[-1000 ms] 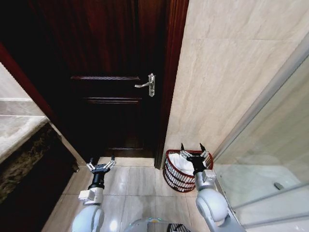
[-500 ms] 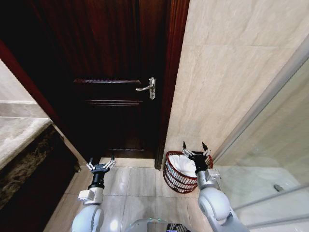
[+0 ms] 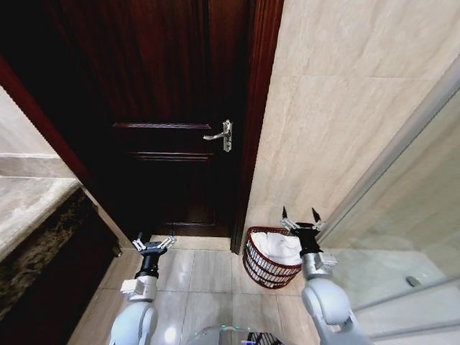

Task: Discard the used towel into the hamper.

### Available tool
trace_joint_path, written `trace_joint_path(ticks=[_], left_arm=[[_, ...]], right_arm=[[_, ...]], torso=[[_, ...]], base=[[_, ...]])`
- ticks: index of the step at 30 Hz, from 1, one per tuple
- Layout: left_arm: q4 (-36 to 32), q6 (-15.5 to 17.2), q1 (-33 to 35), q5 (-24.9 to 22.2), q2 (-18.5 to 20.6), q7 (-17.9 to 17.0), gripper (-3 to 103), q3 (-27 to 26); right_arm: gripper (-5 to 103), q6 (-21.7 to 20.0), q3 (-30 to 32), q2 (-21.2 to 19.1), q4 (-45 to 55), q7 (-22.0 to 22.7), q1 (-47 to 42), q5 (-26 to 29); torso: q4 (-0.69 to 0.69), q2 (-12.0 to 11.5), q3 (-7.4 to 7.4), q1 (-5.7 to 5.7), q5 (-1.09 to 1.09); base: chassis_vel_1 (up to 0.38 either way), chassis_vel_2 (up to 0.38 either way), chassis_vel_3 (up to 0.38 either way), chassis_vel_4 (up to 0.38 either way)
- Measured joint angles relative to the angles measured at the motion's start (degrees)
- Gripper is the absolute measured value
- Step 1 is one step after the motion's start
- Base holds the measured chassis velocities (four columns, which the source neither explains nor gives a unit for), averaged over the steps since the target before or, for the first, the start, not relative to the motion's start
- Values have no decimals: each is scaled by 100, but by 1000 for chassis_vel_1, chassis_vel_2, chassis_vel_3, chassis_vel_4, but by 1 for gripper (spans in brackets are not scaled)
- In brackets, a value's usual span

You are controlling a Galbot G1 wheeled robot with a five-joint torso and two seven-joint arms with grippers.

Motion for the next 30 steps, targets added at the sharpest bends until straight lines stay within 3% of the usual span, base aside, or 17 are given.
trace_joint_path(ticks=[8,22,30], left_arm=[[-93,11,62,34,8,-2,100,102],[-303,-7,175,11,-50,-22,100,111],[-367,-3,184,5,-50,-23,100,79]], right_arm=[[100,172,305,412,269,-513,-429,70],[100,143,209,530,723,-526,-711,66],[100,126,-16,473,877,-288,-815,35]], torso=[[0,211,122,89,-1],[1,581,325,256,0],[1,815,453,363,0]], base=[[0,0,0,0],[0,0,0,0],[0,0,0,0]])
